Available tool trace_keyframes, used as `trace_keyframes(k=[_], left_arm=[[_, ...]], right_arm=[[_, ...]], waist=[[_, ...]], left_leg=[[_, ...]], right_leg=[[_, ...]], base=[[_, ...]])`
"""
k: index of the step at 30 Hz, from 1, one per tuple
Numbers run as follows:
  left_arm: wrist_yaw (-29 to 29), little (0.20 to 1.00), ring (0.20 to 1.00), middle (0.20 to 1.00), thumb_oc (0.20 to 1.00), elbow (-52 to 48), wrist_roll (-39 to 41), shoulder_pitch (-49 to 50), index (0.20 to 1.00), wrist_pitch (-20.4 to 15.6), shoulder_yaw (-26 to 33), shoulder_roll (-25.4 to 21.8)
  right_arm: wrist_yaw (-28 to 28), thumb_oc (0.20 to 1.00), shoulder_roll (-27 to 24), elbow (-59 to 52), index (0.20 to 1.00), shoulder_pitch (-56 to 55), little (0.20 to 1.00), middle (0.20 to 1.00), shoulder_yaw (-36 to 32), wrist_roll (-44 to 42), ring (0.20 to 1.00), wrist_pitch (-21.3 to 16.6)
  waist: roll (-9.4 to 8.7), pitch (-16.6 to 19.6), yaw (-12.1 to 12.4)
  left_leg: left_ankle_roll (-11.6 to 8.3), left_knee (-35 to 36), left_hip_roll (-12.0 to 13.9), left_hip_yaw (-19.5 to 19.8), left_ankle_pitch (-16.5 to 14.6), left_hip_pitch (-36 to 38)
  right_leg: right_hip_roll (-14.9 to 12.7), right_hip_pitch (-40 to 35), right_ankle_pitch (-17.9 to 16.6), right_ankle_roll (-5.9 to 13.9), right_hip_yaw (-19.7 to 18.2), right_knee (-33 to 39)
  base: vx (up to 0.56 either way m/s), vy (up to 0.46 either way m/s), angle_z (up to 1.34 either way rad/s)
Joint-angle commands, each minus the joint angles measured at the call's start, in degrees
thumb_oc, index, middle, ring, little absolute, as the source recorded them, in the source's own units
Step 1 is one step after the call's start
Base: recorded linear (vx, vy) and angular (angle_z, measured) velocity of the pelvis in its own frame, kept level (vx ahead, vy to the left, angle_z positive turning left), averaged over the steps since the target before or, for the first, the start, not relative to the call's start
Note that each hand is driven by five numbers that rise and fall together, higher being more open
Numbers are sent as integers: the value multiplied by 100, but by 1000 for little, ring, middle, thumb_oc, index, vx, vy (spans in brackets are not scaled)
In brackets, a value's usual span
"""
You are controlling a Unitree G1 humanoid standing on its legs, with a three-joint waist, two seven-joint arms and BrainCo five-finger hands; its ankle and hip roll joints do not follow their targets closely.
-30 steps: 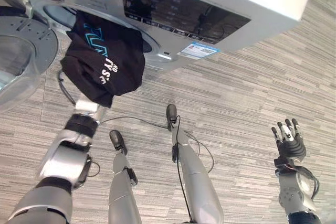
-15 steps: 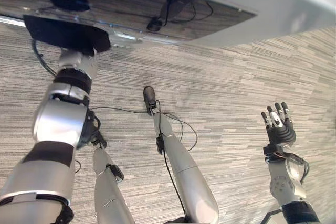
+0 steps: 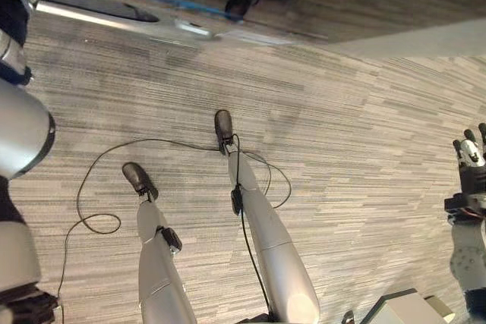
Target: Grab the laundry basket,head to the washer,open it,put in the laundry and shut it.
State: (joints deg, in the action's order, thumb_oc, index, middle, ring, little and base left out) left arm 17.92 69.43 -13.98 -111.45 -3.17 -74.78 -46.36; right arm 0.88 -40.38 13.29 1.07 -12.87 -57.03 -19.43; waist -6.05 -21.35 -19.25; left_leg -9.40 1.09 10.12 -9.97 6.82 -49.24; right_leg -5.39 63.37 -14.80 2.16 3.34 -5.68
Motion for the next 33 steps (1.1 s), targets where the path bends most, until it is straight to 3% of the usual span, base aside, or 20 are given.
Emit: trace_keyframes(k=[1, 7, 13, 14, 16, 18, 20, 21, 26, 29, 33], left_arm=[[580, 1000, 1000, 1000, 1000, 5, -1990, -1273, 1000, 191, -300, 402], [676, 1000, 1000, 1000, 1000, -62, -2778, -839, 1000, 436, -315, 263], [763, 1000, 1000, 1000, 1000, -57, -1761, -555, 1000, 330, 737, 494], [654, 1000, 1000, 1000, 1000, 5, -56, -250, 1000, -128, 1858, 666], [63, 1000, 1000, 1000, 1000, 62, 1971, 89, 1000, -553, 2846, 880], [-606, 1000, 1000, 1000, 1000, 116, 3349, 278, 1000, -659, 3292, 1040], [-746, 1000, 1000, 1000, 1000, -39, 3715, 301, 1000, -765, 3293, 1103], [-626, 1000, 1000, 1000, 1000, -171, 4566, 338, 1000, -922, 3543, 1366], [-713, 1000, 1000, 1000, 1000, -683, 5014, 737, 1000, -1164, 3623, 1417], [-620, 1000, 1000, 1000, 1000, -1192, 4785, 1152, 1000, -1366, 3647, 1240], [-574, 1000, 1000, 1000, 1000, -1618, 5193, 1898, 1000, -1571, 4100, 1121]], right_arm=[[-152, 1000, -199, -4, 1000, -189, 1000, 1000, -89, 1, 1000, -382], [-131, 1000, -313, -278, 1000, -327, 1000, 1000, -172, -56, 1000, -527], [-18, 1000, -241, -310, 1000, -489, 1000, 1000, -280, 84, 1000, -529], [13, 1000, -150, -307, 1000, -524, 1000, 1000, -272, 115, 1000, -433], [38, 1000, -137, -212, 1000, -597, 1000, 1000, -240, 110, 1000, -214], [51, 1000, -138, -101, 1000, -570, 1000, 1000, -219, 156, 1000, -24], [30, 1000, -143, -78, 1000, -556, 1000, 1000, -201, 168, 1000, 41], [58, 1000, -128, 14, 1000, -435, 1000, 1000, 21, 160, 1000, 75], [33, 1000, -163, -187, 1000, -520, 1000, 1000, 50, 110, 1000, 70], [-10, 1000, -121, -248, 1000, -564, 1000, 1000, 12, 85, 1000, 39], [-122, 1000, -56, -331, 1000, -630, 1000, 1000, -10, -53, 1000, -56]], waist=[[311, 14, -377], [345, -28, -362], [352, 4, -348], [306, 25, -340], [356, 79, -324], [396, 105, -308], [419, 118, -300], [432, 131, -276], [483, 104, -208], [487, 90, -173], [454, 74, -169]], left_leg=[[141, -791, 401, 208, -912, 553], [131, -823, 420, 226, -933, 510], [147, -891, 387, 296, -947, 414], [154, -917, 341, 325, -938, 391], [156, -933, 305, 351, -933, 375], [155, -937, 260, 367, -915, 356], [153, -933, 245, 370, -909, 353], [148, -905, 213, 405, -900, 338], [171, -898, 168, 428, -887, 365], [183, -891, 145, 434, -893, 390], [190, -928, 117, 450, -907, 391]], right_leg=[[333, -608, 1588, 445, -292, -649], [298, -592, 1604, 443, -244, -663], [282, -545, 1604, 428, -198, -696], [273, -554, 1595, 413, -192, -691], [259, -571, 1596, 403, -176, -686], [260, -567, 1578, 389, -179, -689], [258, -566, 1565, 385, -185, -683], [249, -569, 1555, 391, -178, -658], [228, -594, 1557, 383, -184, -689], [207, -629, 1538, 384, -184, -676], [194, -680, 1530, 374, -172, -667]], base=[[2, 6, 4], [0, 2, 1], [-6, -11, 2], [-13, -32, 5], [-6, -20, 12], [0, 4, 9], [0, 0, 0], [-8, 11, -4], [-6, 8, 0], [-22, 40, 1], [-11, 16, 1]])
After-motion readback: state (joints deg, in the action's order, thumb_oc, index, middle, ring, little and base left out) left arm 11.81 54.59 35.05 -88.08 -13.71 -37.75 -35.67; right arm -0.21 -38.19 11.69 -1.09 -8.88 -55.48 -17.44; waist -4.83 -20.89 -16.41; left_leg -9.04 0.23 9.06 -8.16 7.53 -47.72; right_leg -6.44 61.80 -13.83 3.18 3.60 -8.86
